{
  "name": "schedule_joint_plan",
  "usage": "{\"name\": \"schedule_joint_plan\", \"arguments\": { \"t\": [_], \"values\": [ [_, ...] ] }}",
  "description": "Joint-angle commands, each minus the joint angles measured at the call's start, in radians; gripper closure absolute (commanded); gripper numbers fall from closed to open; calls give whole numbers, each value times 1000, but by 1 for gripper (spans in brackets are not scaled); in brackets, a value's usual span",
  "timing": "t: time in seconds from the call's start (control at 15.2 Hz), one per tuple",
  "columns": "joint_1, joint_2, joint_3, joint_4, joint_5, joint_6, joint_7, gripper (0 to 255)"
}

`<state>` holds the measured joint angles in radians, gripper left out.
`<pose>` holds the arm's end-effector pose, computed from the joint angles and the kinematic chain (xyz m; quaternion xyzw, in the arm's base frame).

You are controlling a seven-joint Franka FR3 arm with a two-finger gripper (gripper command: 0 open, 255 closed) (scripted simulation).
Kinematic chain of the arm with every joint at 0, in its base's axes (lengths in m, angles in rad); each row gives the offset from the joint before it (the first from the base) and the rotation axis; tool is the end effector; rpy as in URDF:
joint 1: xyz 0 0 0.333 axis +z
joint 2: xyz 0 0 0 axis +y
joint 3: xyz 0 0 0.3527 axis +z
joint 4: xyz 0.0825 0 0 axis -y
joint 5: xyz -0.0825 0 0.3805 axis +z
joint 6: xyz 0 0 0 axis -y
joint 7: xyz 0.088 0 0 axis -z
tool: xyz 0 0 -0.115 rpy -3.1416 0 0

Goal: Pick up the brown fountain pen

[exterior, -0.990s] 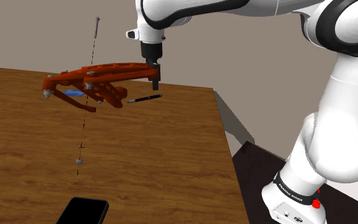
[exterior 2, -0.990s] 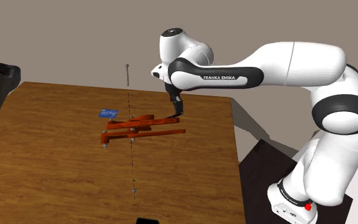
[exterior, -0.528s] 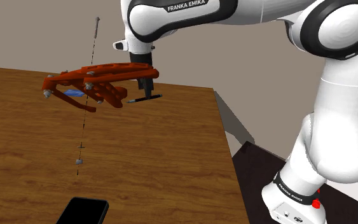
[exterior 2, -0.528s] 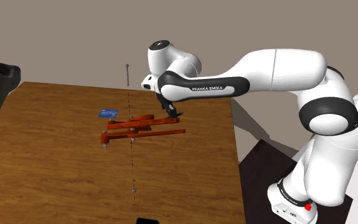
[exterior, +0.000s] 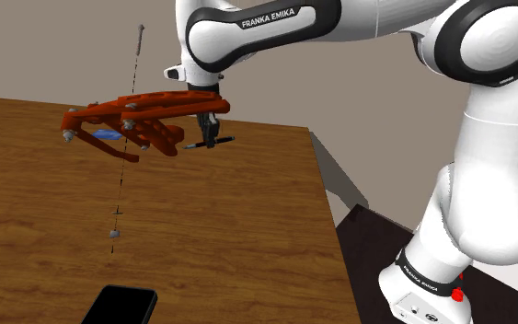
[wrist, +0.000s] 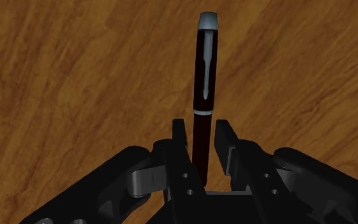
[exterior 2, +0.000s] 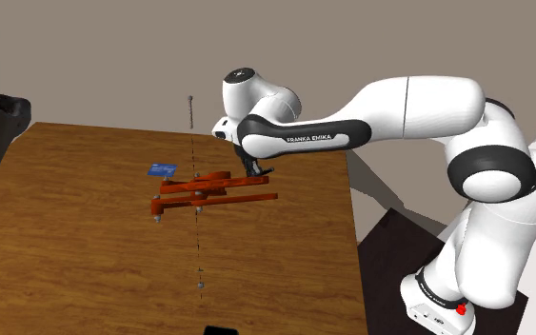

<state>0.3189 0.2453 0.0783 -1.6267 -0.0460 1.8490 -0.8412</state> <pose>0.5924 0.2390 0.5045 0.8110 0.5848 -0.0136 0.0098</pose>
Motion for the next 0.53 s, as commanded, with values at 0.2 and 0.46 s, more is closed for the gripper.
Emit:
{"name": "schedule_joint_plan", "arguments": {
  "t": [0.2,0.46],
  "values": [
    [0,8,-1,-5,-1,1,1,255],
    [-1,4,-1,2,0,-10,0,255]
  ]
}}
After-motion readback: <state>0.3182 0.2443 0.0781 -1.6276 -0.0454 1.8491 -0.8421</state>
